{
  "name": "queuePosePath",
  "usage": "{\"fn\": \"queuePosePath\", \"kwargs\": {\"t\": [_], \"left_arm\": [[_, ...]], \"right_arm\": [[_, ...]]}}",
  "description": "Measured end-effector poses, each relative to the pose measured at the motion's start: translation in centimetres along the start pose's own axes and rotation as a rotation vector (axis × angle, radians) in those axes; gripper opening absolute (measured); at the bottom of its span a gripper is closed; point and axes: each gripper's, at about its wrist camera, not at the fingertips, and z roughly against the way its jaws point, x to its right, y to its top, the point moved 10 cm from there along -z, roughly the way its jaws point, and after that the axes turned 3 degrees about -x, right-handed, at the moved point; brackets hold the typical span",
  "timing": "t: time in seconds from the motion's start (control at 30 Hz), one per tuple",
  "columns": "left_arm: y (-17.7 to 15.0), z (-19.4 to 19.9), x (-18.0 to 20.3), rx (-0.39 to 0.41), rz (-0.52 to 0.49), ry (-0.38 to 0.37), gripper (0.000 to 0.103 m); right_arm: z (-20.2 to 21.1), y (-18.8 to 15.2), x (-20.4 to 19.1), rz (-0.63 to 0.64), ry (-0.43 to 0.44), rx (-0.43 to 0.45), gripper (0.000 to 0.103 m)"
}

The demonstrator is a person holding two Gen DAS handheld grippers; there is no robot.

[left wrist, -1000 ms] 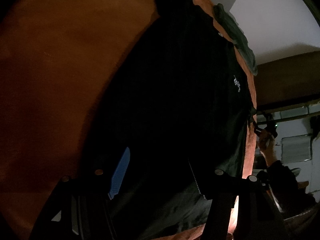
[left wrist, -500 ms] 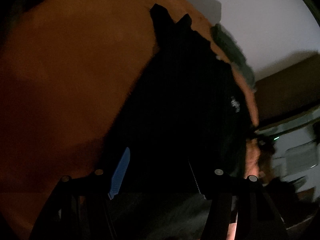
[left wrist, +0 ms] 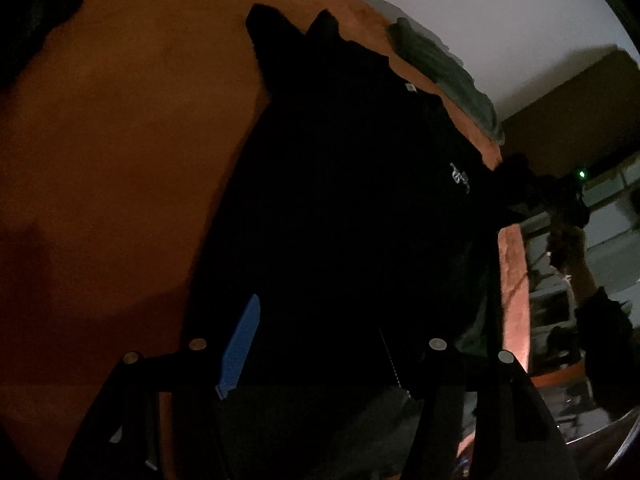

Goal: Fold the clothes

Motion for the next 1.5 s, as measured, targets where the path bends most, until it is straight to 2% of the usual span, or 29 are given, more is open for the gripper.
{"fn": "queuePosePath", "kwargs": {"t": [0.2, 0.27, 0.3, 0.33, 0.37, 0.47, 0.53, 0.57, 0.63, 0.67, 0.7, 0.73, 0.87, 1.0, 1.13, 1.2, 1.37, 1.47, 1.5], "left_arm": [[-0.8, 0.9, -0.5, 0.001, 0.023, -0.016, 0.062], [-1.3, 1.1, -0.5, -0.007, 0.027, -0.029, 0.062], [-1.6, 1.2, -0.6, -0.01, 0.025, -0.032, 0.062], [-1.7, 1.3, -0.7, -0.012, 0.021, -0.032, 0.062], [-1.6, 1.2, -0.7, -0.014, 0.015, -0.03, 0.062], [-1.5, 1.3, -0.8, -0.015, -0.012, -0.014, 0.062], [-1.1, 0.9, -0.6, -0.016, -0.022, -0.009, 0.062], [-0.9, 0.7, -0.5, -0.02, -0.019, -0.015, 0.062], [-0.6, 0.2, -0.1, -0.028, -0.015, -0.029, 0.062], [-0.6, -0.1, 0.1, -0.033, -0.018, -0.035, 0.062], [-0.7, -0.3, 0.4, -0.039, -0.024, -0.041, 0.062], [-0.7, -0.5, 0.7, -0.046, -0.031, -0.048, 0.062], [-1.0, -1.5, 1.8, -0.07, -0.059, -0.051, 0.062], [-1.9, -2.2, 2.1, -0.097, -0.046, -0.064, 0.062], [-2.5, -1.8, 1.6, -0.101, -0.037, -0.063, 0.062], [-2.7, -1.5, 1.3, -0.101, -0.034, -0.061, 0.062], [-3.4, -0.9, 0.5, -0.101, -0.025, -0.057, 0.062], [-3.6, -0.6, 0.1, -0.101, -0.012, -0.061, 0.062], [-3.5, -0.7, 0.2, -0.103, 0.002, -0.072, 0.062]], "right_arm": [[-0.2, -1.3, -3.5, 0.08, -0.061, -0.002, 0.008], [-0.2, -1.7, -4.7, 0.107, -0.082, -0.003, 0.036], [-0.2, -1.9, -5.3, 0.12, -0.092, -0.003, 0.064], [-0.2, -2.1, -5.9, 0.133, -0.102, -0.004, 0.075], [-0.3, -2.3, -6.5, 0.146, -0.113, -0.004, 0.075], [-0.6, -4.2, -2.4, 0.182, -0.209, -0.061, 0.073], [-1.3, -6.1, 0.3, 0.193, -0.244, -0.103, 0.051], [-1.9, -7.1, 1.4, 0.203, -0.257, -0.134, 0.046], [-3.0, -9.8, 2.6, 0.251, -0.294, -0.221, 0.02], [-3.2, -11.0, 3.3, 0.272, -0.331, -0.264, 0.017], [-3.3, -12.2, 4.1, 0.292, -0.375, -0.307, 0.016], [-2.9, -12.2, 3.9, 0.29, -0.373, -0.293, 0.016], [-0.4, -10.8, 2.0, 0.255, -0.3, -0.157, 0.016], [-1.2, -9.6, -1.8, 0.38, -0.263, -0.094, 0.016], [-4.3, -12.3, -2.1, 0.399, -0.227, -0.227, 0.016], [-4.4, -13.8, -2.2, 0.433, -0.245, -0.264, 0.016], [-2.0, -13.7, -3.1, 0.546, -0.249, -0.231, 0.016], [-1.1, -12.0, -3.3, 0.562, -0.267, -0.171, 0.017], [-1.1, -11.6, -3.4, 0.561, -0.264, -0.158, 0.027]]}}
